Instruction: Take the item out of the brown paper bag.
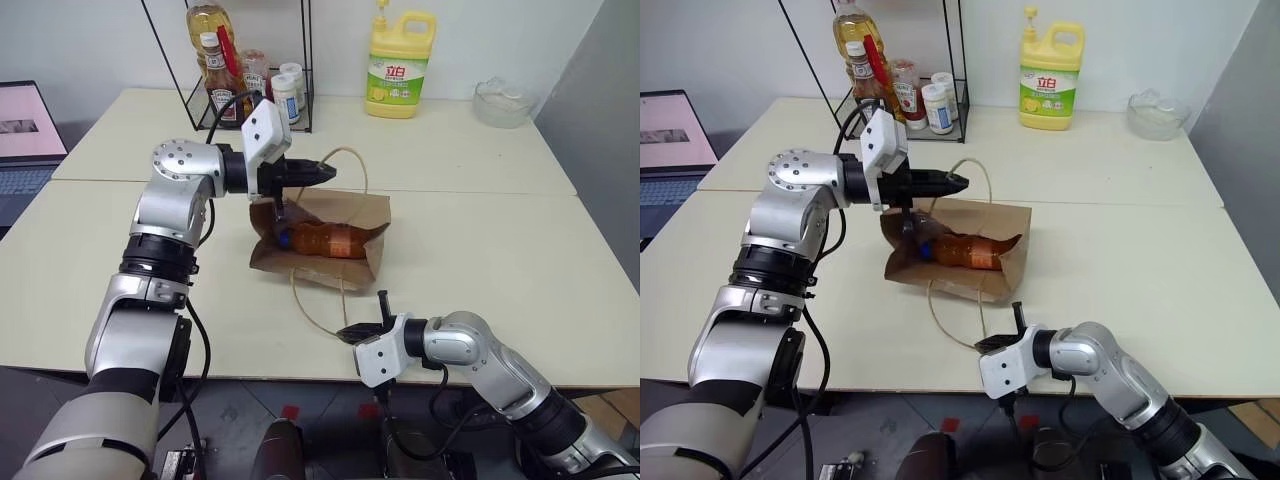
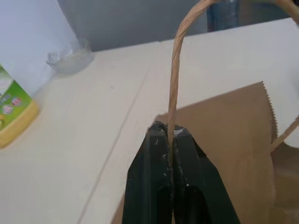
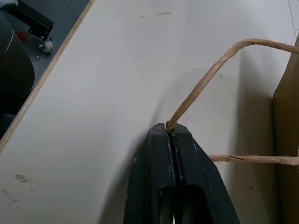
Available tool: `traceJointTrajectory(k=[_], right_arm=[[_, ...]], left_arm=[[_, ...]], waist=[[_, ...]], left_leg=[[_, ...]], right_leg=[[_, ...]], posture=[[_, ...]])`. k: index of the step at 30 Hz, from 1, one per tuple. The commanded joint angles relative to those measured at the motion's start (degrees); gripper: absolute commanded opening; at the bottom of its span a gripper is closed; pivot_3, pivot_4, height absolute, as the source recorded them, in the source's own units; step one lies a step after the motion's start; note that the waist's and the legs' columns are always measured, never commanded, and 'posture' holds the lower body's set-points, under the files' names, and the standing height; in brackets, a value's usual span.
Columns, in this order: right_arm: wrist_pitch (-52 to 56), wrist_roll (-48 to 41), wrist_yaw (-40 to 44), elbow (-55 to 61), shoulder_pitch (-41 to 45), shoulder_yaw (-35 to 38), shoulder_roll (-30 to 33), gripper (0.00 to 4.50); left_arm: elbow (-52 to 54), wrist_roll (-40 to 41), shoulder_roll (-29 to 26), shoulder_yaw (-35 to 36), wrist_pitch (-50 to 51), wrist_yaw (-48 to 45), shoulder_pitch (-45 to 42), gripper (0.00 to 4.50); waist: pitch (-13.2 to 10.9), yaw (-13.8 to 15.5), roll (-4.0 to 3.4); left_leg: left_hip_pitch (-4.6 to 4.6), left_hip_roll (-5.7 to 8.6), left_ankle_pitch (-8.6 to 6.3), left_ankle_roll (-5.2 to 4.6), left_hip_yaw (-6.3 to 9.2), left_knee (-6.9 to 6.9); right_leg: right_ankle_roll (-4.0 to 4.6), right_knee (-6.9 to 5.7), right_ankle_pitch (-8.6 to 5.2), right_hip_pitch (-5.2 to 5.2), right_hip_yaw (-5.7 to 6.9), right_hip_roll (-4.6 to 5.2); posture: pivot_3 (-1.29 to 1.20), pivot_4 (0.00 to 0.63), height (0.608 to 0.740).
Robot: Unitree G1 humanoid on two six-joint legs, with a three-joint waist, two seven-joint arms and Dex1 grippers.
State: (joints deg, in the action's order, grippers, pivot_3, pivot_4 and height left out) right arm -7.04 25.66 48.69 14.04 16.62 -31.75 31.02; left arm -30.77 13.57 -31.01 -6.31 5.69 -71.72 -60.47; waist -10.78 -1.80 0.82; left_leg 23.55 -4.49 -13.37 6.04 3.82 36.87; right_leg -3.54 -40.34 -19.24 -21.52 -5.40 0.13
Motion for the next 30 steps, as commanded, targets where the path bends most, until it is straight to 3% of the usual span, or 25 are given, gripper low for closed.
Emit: traceJointTrajectory(k=[1, 13, 18, 26, 30], right_arm=[[1.0, 0.9, 3.3, -0.8, -2.0, -2.6, 1.2, 0.01], [2.1, -1.4, 3.8, 2.7, -2.7, 0.4, 3.0, 0.01], [0.0, -2.3, 0.2, 2.2, -2.4, 2.1, 1.8, 0.01], [-4.6, -2.4, -3.3, 3.6, -2.3, 5.3, 2.8, 2.47], [-10.1, -3.6, -7.6, 5.5, -3.9, 9.0, 4.2, 2.47]], left_arm=[[0.1, 0.0, 0.5, 1.4, -0.8, 0.6, -1.3, 0.00], [0.1, 2.3, 1.8, 3.7, 3.9, 1.1, -3.9, 0.00], [1.7, 2.9, 2.0, 3.5, 4.8, 0.6, -3.1, 0.00], [3.8, 3.9, 2.6, 3.6, 6.3, 0.0, -2.3, 0.00], [5.0, 4.2, 2.9, 3.7, 7.0, -0.2, -1.7, 0.00]], waist=[[0.0, 0.0, 0.00], [0.0, 0.0, 0.00], [0.0, 0.0, 0.01], [0.0, 0.0, 0.01], [0.0, 0.0, 0.02]], left_leg=[[-0.04, 0.00, -0.01, -0.02, 0.00, -0.01], [-0.07, 0.00, -0.02, -0.03, 0.02, -0.02], [-0.07, 0.00, -0.01, -0.01, 0.03, -0.02], [-0.06, 0.00, 0.00, 0.01, 0.03, -0.02], [-0.06, 0.00, -0.01, -0.01, 0.03, -0.02]], right_leg=[[0.00, 0.04, 0.00, 0.07, 0.01, 0.00], [0.00, 0.08, 0.00, 0.13, 0.03, 0.00], [0.00, 0.09, 0.00, 0.13, 0.03, 0.00], [0.00, 0.10, 0.00, 0.12, 0.04, 0.00], [0.00, 0.10, 0.00, 0.12, 0.03, 0.00]], posture=[[0.00, 0.150, 0.740], [0.00, 0.150, 0.740], [0.00, 0.150, 0.740], [0.00, 0.150, 0.740], [0.00, 0.150, 0.740]])
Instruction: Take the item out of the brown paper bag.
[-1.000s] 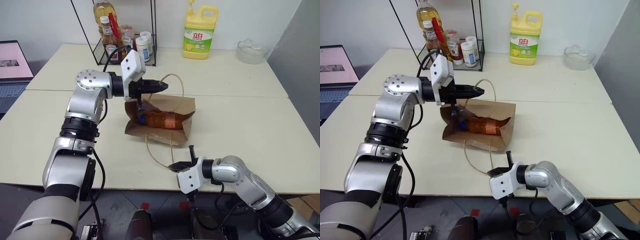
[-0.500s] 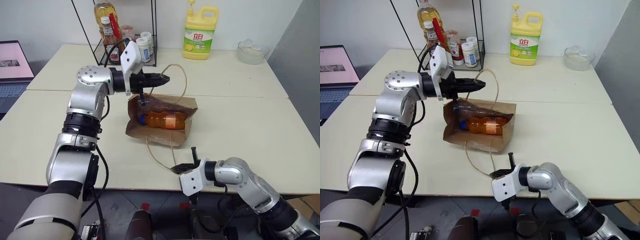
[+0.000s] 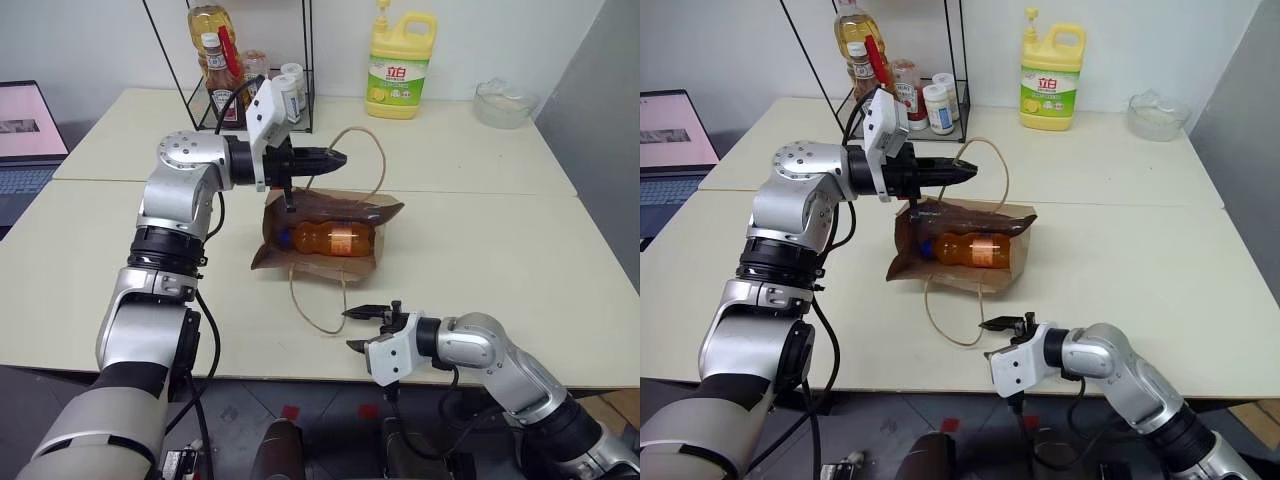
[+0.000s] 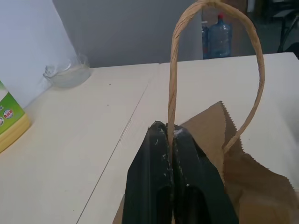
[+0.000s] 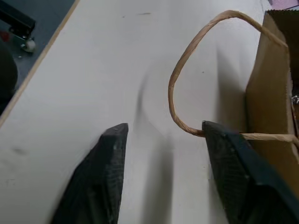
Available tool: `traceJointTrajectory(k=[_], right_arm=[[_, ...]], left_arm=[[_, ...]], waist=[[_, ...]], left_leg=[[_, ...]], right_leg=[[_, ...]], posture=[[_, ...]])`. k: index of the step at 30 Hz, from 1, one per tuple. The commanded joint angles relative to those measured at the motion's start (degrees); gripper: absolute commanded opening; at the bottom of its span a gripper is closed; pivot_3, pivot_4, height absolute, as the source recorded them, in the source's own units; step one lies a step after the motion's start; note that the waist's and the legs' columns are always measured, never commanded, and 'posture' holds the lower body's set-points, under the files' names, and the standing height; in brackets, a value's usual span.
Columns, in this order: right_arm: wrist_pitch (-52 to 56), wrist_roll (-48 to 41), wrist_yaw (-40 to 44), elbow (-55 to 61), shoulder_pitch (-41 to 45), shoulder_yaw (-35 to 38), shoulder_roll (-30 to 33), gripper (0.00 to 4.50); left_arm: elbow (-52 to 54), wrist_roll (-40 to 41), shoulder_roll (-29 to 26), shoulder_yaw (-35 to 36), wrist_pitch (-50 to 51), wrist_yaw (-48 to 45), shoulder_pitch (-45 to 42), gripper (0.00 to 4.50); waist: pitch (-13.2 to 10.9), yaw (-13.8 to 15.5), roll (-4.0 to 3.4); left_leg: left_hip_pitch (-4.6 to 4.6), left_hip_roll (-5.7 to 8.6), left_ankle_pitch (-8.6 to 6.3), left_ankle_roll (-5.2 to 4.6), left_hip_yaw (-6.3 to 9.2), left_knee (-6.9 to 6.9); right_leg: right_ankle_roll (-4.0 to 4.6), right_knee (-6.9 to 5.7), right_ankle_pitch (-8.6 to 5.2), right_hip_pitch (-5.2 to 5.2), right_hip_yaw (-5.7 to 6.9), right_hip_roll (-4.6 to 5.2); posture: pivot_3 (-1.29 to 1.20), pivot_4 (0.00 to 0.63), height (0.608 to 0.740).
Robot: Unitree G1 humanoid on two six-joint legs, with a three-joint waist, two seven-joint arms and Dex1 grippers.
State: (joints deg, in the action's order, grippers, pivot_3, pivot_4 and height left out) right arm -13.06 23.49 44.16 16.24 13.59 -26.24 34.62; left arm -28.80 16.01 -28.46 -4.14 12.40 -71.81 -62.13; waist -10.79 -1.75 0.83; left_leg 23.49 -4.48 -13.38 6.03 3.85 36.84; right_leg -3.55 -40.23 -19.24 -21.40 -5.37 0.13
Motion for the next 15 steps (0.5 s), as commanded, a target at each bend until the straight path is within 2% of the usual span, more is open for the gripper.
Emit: traceJointTrajectory(k=[1, 9, 13, 15], right_arm=[[-6.3, -2.4, -4.7, 4.2, -1.5, 5.1, 0.8, 2.47], [-13.2, -17.6, -5.7, 11.1, -8.7, 16.9, 4.9, 2.47], [-5.0, -21.0, -5.6, 14.0, -5.2, 18.2, 3.6, 2.47], [4.3, -20.4, -5.9, 14.8, 1.2, 16.1, 0.4, 2.47]], left_arm=[[3.4, 1.9, 0.3, 1.5, 0.4, -0.3, 0.1, 0.00], [4.6, 2.6, 0.8, 1.6, 1.1, -0.4, 0.9, 0.00], [4.3, 3.1, 0.5, 1.8, 1.1, -1.1, 1.0, 0.00], [3.8, 3.3, -0.1, 2.0, 1.5, -1.7, 0.9, 0.00]], waist=[[0.0, 0.0, 0.00], [0.0, 0.0, 0.01], [0.0, -0.2, 0.01], [0.0, -0.4, 0.01]], left_leg=[[0.00, 0.00, 0.00, 0.00, 0.00, 0.00], [0.02, 0.01, -0.02, -0.03, 0.00, -0.01], [0.00, 0.00, -0.02, -0.03, 0.01, -0.02], [-0.03, 0.00, 0.00, -0.01, 0.01, -0.02]], right_leg=[[0.00, 0.00, 0.00, 0.00, 0.00, 0.00], [0.00, 0.04, 0.00, 0.03, 0.00, 0.00], [0.00, 0.03, 0.00, 0.04, 0.00, 0.00], [0.00, 0.00, 0.00, 0.02, -0.02, -0.02]], posture=[[0.00, 0.150, 0.740], [0.00, 0.150, 0.740], [0.00, 0.150, 0.740], [0.00, 0.150, 0.740]])
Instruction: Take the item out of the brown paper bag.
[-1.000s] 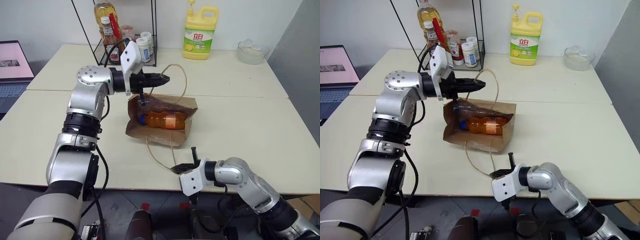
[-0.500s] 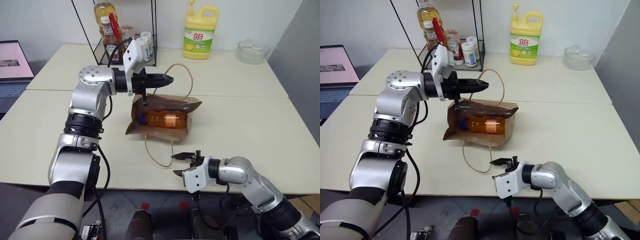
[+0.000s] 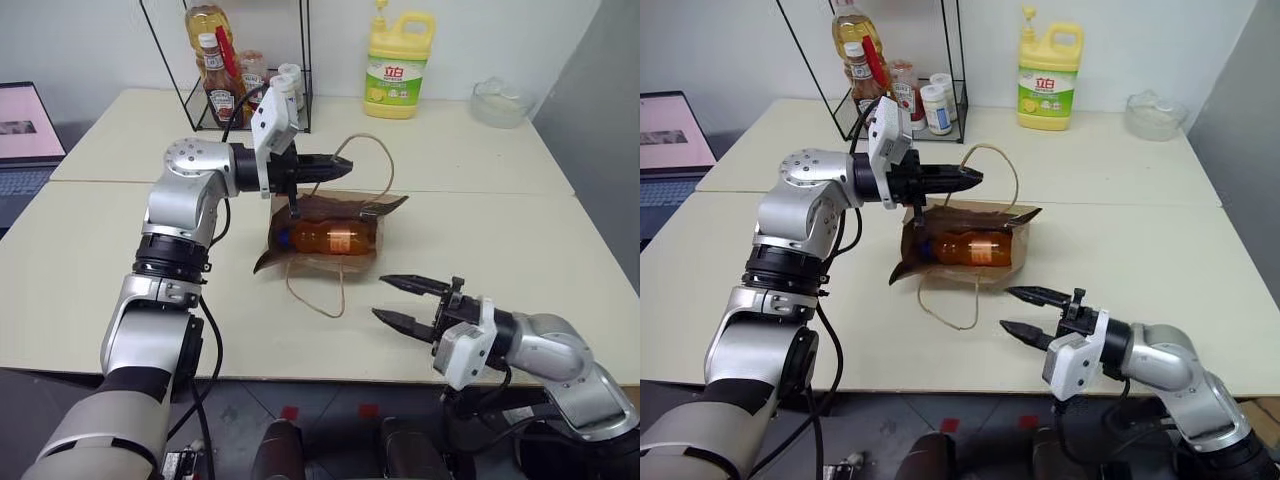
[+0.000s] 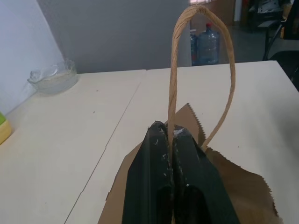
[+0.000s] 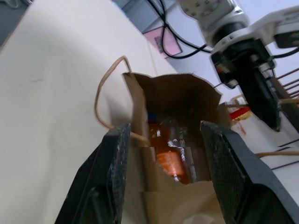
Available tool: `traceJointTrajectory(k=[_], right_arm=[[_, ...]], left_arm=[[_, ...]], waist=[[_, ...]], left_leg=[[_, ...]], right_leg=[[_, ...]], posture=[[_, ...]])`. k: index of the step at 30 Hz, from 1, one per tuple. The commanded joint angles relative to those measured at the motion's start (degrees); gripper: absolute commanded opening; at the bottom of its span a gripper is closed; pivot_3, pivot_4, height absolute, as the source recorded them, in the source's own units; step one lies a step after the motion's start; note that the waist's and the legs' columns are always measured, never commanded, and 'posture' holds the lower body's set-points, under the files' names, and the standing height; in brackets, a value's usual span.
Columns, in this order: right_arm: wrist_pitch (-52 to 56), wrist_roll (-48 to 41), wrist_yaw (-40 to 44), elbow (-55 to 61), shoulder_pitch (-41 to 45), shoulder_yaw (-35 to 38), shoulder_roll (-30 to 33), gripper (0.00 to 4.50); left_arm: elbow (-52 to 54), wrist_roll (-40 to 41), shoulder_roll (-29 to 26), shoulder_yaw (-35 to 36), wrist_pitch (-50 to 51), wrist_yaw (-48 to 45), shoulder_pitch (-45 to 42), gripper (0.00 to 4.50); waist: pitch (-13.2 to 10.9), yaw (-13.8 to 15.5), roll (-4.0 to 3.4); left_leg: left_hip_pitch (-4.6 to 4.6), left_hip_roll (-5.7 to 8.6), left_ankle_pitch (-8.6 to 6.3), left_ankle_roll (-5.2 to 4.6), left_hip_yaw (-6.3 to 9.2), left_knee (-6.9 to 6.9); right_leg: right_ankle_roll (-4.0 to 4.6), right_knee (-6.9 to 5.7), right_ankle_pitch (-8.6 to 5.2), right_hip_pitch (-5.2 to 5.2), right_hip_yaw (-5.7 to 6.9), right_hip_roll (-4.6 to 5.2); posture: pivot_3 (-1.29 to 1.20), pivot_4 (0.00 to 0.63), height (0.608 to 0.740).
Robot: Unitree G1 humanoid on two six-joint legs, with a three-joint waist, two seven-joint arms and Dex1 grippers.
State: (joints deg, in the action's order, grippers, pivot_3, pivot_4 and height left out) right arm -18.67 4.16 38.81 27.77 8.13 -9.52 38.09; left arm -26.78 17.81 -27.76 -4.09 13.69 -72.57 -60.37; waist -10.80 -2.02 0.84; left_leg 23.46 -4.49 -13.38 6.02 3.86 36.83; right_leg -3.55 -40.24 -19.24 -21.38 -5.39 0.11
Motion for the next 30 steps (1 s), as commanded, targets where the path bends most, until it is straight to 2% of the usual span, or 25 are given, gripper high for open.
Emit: traceJointTrajectory(k=[1, 6, 10, 16, 20, 30], right_arm=[[14.8, -0.6, -0.5, 3.3, 10.4, -2.2, -5.0, 2.47], [26.3, 6.0, 1.9, -0.3, 22.6, -9.2, -9.4, 2.47], [28.2, 11.2, 1.7, -4.8, 28.5, -13.3, -11.7, 2.47], [24.4, 21.2, 0.2, -8.9, 31.5, -19.8, -13.6, 2.47], [26.4, 26.4, 0.8, -12.3, 32.1, -22.6, -15.6, 2.47], [32.3, 29.7, 5.3, -20.6, 36.2, -24.1, -20.3, 2.47]], left_arm=[[1.4, 1.7, -1.2, 2.1, 0.6, -1.2, -1.0, 0.00], [-0.6, 2.9, -2.3, 3.5, 3.2, -1.9, -2.1, 0.00], [-2.9, 3.5, -2.1, 4.6, 4.6, -1.9, -3.6, 0.00], [-6.7, 3.8, -2.0, 6.0, 7.3, -1.6, -6.1, 0.00], [-4.1, 4.7, -1.9, 5.6, 10.0, -3.2, -5.4, 0.00], [2.2, 6.5, -3.3, 5.7, 15.1, -4.0, -3.4, 0.00]], waist=[[0.0, -0.3, -0.01], [0.0, -0.4, -0.02], [0.0, 0.1, -0.02], [0.0, 0.0, -0.02], [0.0, -0.1, -0.02], [0.0, -0.4, -0.02]], left_leg=[[-0.04, -0.01, 0.02, 0.03, 0.00, 0.00], [-0.04, -0.01, 0.05, 0.10, 0.07, -0.04], [0.05, 0.02, 0.05, 0.10, 0.08, -0.05], [0.10, 0.02, 0.05, 0.09, 0.10, -0.05], [0.10, 0.01, 0.05, 0.10, 0.11, -0.07], [0.12, 0.01, 0.06, 0.11, 0.14, -0.08]], right_leg=[[0.00, -0.04, 0.00, 0.00, -0.02, -0.02], [0.03, -0.08, -0.02, -0.04, 0.02, -0.05], [0.02, 0.03, -0.01, -0.06, 0.06, 0.00], [0.02, 0.06, -0.01, -0.08, 0.10, 0.01], [0.02, 0.04, -0.01, -0.12, 0.10, 0.00], [0.02, 0.03, -0.01, -0.13, 0.13, 0.00]], posture=[[0.00, 0.150, 0.740], [0.00, 0.150, 0.740], [0.00, 0.150, 0.740], [0.00, 0.150, 0.740], [0.00, 0.150, 0.740], [0.00, 0.150, 0.740]])
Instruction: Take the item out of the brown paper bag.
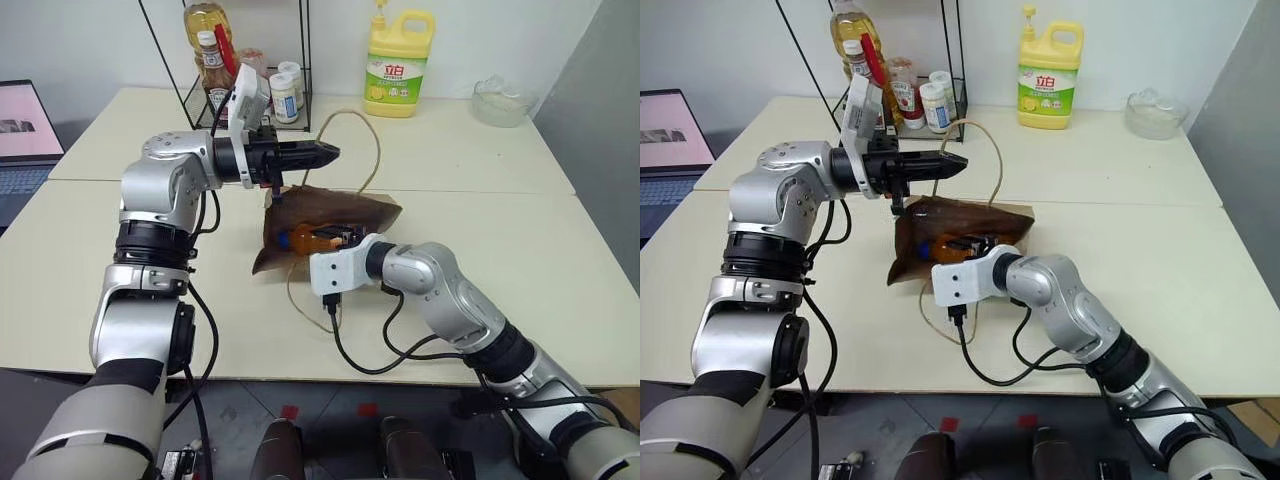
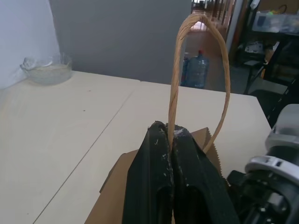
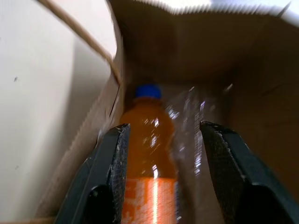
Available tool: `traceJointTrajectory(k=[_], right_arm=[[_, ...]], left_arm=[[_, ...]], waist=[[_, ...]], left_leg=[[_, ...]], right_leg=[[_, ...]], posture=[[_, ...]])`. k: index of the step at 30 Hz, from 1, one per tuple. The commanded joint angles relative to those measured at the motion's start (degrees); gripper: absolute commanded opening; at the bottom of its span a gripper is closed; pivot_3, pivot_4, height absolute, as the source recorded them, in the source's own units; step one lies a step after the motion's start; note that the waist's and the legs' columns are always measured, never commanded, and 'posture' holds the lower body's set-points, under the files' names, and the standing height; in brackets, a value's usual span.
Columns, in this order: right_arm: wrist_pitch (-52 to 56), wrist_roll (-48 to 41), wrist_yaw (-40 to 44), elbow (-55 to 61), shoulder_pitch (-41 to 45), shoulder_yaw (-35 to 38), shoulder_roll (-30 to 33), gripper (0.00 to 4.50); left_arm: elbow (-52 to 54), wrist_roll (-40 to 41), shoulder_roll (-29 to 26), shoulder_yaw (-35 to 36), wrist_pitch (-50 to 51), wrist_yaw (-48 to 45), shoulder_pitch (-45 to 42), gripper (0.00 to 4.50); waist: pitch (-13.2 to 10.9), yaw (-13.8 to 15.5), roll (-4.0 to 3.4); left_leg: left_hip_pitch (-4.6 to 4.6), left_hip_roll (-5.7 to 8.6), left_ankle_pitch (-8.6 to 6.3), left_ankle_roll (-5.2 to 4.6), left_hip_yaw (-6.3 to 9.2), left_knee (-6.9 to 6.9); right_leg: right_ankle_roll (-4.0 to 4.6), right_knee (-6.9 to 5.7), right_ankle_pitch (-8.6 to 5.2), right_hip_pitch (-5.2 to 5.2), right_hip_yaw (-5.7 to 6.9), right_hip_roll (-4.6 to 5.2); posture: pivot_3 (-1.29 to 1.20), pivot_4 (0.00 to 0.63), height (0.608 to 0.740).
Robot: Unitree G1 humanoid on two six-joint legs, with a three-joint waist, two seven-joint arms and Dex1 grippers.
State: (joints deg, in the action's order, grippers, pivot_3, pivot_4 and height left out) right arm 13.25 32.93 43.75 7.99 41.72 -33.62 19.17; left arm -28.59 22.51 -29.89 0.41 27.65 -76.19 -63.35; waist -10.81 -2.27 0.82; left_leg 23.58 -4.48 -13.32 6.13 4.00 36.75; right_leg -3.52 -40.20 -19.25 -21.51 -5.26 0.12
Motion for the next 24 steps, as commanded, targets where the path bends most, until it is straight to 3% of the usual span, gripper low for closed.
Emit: traceJointTrajectory(k=[1, 3, 7, 24], right_arm=[[0.5, 1.2, 0.5, -1.8, 3.1, -0.2, -1.7, 2.47], [0.6, 1.9, 0.4, -3.8, 4.1, -0.4, -2.1, 2.47], [1.0, 4.0, 1.7, -7.2, 6.2, -2.1, -2.8, 3.68], [2.0, 8.5, 1.8, -19.1, 12.3, -4.2, -8.8, 3.68]], left_arm=[[4.5, 2.0, -1.4, 1.3, 1.7, -0.3, -0.2, 0.00], [5.4, 2.2, -1.8, 1.7, 2.6, 0.0, 0.2, 0.00], [6.8, 2.5, -2.5, 1.8, 3.5, 0.4, 1.4, 0.00], [10.0, 3.9, -1.5, 1.2, 4.5, 2.1, 3.8, 0.00]], waist=[[0.0, -0.2, 0.00], [0.0, -0.2, 0.00], [0.0, -0.2, 0.00], [0.0, -0.7, -0.01]], left_leg=[[0.00, 0.00, 0.00, 0.00, 0.00, 0.00], [0.00, 0.00, 0.00, 0.00, 0.02, -0.01], [0.01, 0.00, 0.00, 0.00, 0.03, -0.01], [0.02, 0.00, 0.00, 0.00, 0.09, -0.03]], right_leg=[[0.00, 0.00, 0.00, 0.00, 0.00, 0.00], [0.00, -0.01, 0.00, 0.00, 0.03, 0.00], [0.00, -0.01, 0.00, -0.01, 0.03, 0.00], [0.00, -0.02, 0.00, -0.02, 0.09, 0.00]], posture=[[0.00, 0.150, 0.740], [0.00, 0.150, 0.740], [0.00, 0.150, 0.740], [0.00, 0.150, 0.740]])
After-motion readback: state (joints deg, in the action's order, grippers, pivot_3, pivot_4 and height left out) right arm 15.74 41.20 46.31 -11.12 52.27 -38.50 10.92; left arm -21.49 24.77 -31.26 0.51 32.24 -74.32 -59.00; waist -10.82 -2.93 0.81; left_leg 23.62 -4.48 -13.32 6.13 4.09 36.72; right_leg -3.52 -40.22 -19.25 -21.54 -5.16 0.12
